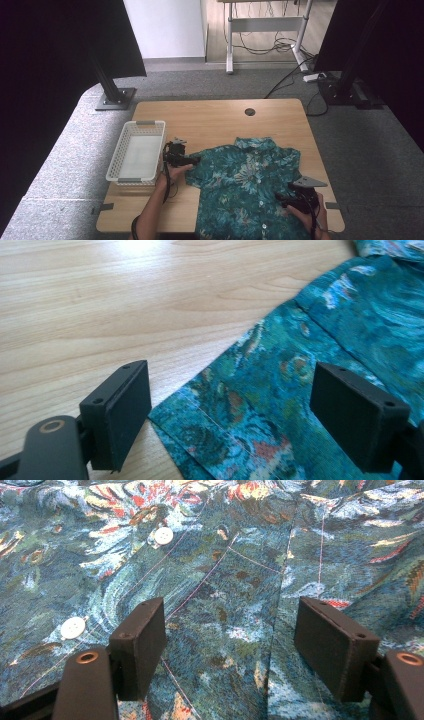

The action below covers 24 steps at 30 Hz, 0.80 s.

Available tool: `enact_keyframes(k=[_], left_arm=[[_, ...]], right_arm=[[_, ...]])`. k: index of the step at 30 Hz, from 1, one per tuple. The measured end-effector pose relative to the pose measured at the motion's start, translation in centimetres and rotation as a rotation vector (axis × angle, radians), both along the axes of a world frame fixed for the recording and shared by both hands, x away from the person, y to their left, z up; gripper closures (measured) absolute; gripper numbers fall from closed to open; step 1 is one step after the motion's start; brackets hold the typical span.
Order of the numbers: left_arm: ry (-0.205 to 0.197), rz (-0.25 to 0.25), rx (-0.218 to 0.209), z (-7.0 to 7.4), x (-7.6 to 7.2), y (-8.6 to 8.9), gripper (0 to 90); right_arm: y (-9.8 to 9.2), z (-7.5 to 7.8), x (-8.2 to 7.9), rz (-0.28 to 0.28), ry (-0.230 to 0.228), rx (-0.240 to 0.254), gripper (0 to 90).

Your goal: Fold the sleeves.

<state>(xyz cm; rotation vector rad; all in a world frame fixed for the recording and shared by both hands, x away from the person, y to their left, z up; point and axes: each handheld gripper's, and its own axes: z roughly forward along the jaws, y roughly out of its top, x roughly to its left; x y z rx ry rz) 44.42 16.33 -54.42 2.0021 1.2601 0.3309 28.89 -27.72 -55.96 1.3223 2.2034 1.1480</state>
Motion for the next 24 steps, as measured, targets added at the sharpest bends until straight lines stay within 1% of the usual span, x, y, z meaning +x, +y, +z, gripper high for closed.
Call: enact_keyframes(k=[2, 4, 8, 10, 11, 13, 15, 17, 21, 24], left_arm=[[-0.003, 0.001, 0.009, -0.03, 0.0, -0.12, 15.1], [-0.001, -0.004, 0.004, -0.01, -0.03, -0.11, 15.5], [-0.003, -0.001, 0.0, 0.02, -0.17, -0.06, 18.4], [-0.005, -0.006, 0.0, 0.06, -0.31, -0.05, 23.8], [-0.005, -0.006, -0.008, 0.06, -0.39, -0.04, 26.2], [-0.005, -0.022, -0.02, 0.05, -0.53, 0.01, 32.1], [-0.008, -0.02, -0.015, 0.07, -0.63, -0.02, 37.5], [-0.004, -0.029, -0.025, 0.07, -0.68, -0.08, 44.0], [0.004, -0.027, -0.025, 0.1, -0.65, -0.17, 59.8], [0.015, -0.024, -0.047, -0.01, -0.61, -0.12, 71.0]], right_arm=[[-0.02, 0.0, 0.01, 0.0, 0.0, 0.002, 28.4], [-0.03, -0.01, 0.01, 0.0, 0.0, 0.003, 28.4], [-0.03, 0.0, 0.01, 0.0, 0.001, 0.003, 28.5], [-0.01, 0.0, 0.01, -0.001, 0.0, 0.002, 28.4], [-0.02, 0.0, 0.01, -0.001, 0.0, 0.003, 28.5], [-0.01, 0.0, 0.01, -0.002, 0.001, 0.004, 28.5], [-0.01, 0.0, 0.01, -0.002, 0.001, 0.005, 28.4], [-0.03, -0.01, 0.02, -0.002, 0.001, 0.005, 28.4], [-0.05, -0.01, 0.03, -0.004, 0.002, 0.011, 28.4], [-0.07, -0.01, 0.03, -0.005, 0.003, 0.013, 28.4]])
